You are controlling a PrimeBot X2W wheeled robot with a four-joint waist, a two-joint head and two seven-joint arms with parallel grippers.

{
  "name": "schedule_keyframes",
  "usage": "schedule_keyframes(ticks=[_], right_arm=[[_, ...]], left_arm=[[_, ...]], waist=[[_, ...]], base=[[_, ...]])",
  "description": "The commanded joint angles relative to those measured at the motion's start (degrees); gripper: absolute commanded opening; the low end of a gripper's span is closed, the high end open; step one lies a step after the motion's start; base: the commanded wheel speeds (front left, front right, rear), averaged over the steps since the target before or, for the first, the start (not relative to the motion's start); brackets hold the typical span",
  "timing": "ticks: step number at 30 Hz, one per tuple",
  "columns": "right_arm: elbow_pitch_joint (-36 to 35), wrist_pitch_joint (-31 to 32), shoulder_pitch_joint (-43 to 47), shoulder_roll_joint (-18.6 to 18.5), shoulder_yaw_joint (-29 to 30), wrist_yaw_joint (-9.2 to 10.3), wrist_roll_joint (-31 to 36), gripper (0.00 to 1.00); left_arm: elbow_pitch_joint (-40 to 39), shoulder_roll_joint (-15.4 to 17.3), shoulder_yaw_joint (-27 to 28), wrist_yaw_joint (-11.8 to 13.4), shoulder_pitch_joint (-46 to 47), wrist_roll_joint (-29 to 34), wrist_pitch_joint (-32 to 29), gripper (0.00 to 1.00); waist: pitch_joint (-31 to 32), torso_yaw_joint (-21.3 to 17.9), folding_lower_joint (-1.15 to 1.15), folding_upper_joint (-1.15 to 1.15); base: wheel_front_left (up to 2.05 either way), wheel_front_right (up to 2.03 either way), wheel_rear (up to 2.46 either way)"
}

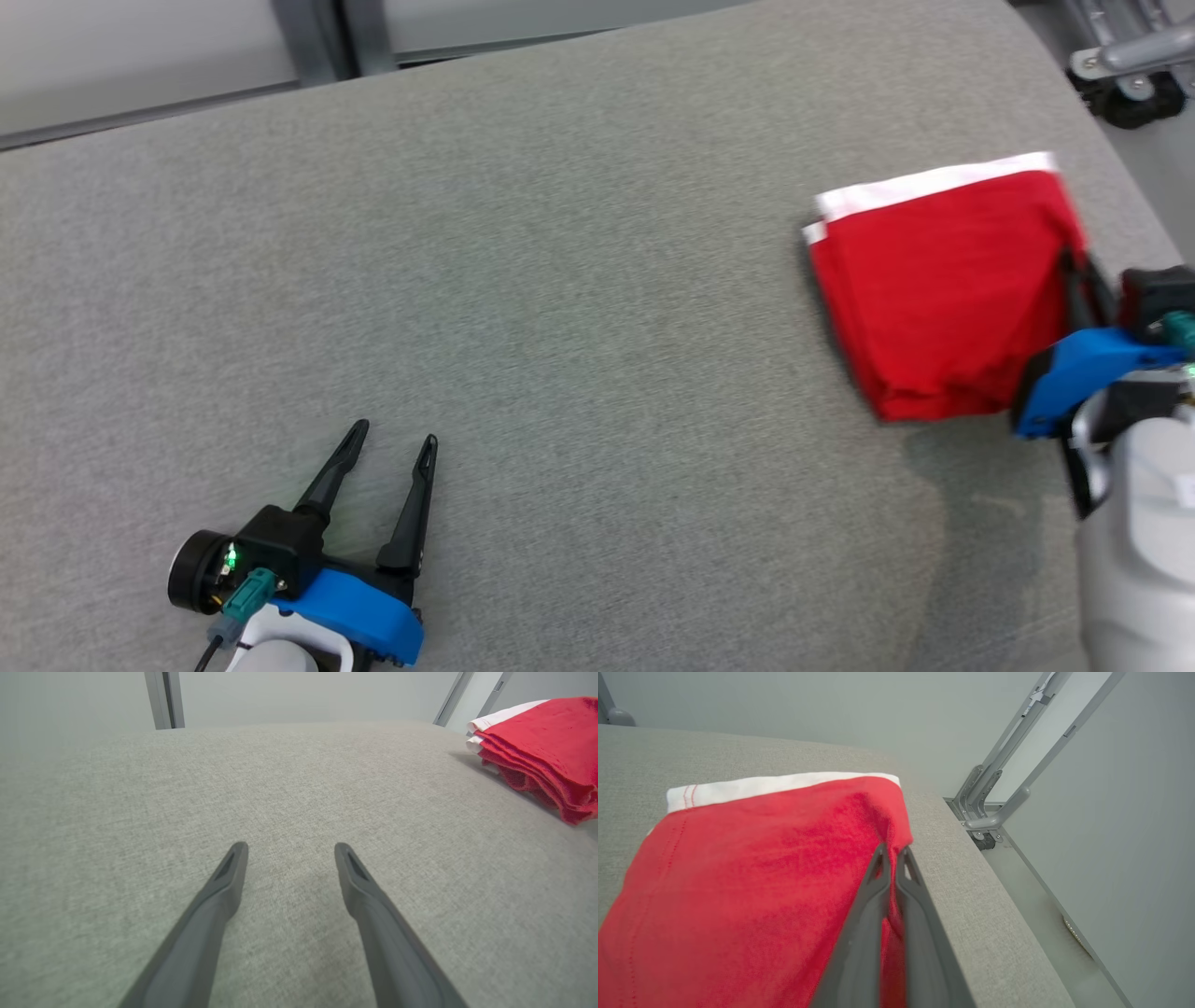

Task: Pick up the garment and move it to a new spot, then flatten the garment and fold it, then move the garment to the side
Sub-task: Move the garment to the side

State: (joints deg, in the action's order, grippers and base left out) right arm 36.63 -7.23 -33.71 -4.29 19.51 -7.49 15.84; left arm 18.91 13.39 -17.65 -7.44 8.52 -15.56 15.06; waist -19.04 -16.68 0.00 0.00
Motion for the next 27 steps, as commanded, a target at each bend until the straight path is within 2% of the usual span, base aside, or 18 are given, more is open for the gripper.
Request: schedule_keyframes(ticks=[1,6,11,12,13,14,19,27], right_arm=[[-1.7,1.15,-1.01,-0.81,2.46,0.0,2.82,0.0],[-5.92,4.96,-1.66,-0.66,9.91,0.0,9.04,0.0],[-8.69,6.41,-1.81,0.19,15.06,0.0,11.95,0.0],[-9.25,6.51,-1.81,0.37,15.96,0.0,12.48,0.13],[-9.69,6.21,-1.91,0.57,16.71,0.0,12.77,0.44],[-10.24,5.96,-2.08,0.73,17.51,0.0,13.18,1.0],[-13.38,1.97,-3.21,1.32,18.44,0.0,13.5,1.0],[-9.55,-5.64,-4.63,1.39,10.1,-0.01,-0.02,1.0]], left_arm=[[-0.11,0.56,-0.31,-0.08,0.9,-0.21,0.16,1.0],[0.01,1.43,-0.26,-0.09,1.33,-0.65,0.15,1.0],[0.22,2.09,-0.08,-0.01,1.55,-1.01,0.02,1.0],[0.25,2.22,0.0,-0.01,1.52,-1.08,0.01,1.0],[0.26,2.33,0.1,-0.01,1.45,-1.15,0.01,1.0],[0.26,2.4,0.19,-0.01,1.37,-1.2,0.01,1.0],[0.44,2.04,1.03,-0.01,1.4,-1.24,0.01,1.0],[0.64,-1.38,5.2,-0.02,1.69,0.65,0.1,1.0]], waist=[[-1.15,1.6,0.0,0.0],[-2.04,3.28,0.0,0.0],[-2.74,4.22,0.0,0.0],[-2.86,4.33,0.0,0.0],[-2.94,4.4,0.0,0.0],[-3.01,4.43,0.0,0.0],[-2.77,4.49,0.0,0.0],[0.59,6.39,0.0,0.0]], base=[[0.0,0.0,0.0],[0.0,0.0,0.0],[0.0,0.0,0.0],[0.0,0.0,0.0],[0.0,0.0,0.0],[0.0,0.0,0.0],[0.0,0.0,0.0],[0.0,0.0,0.0]])
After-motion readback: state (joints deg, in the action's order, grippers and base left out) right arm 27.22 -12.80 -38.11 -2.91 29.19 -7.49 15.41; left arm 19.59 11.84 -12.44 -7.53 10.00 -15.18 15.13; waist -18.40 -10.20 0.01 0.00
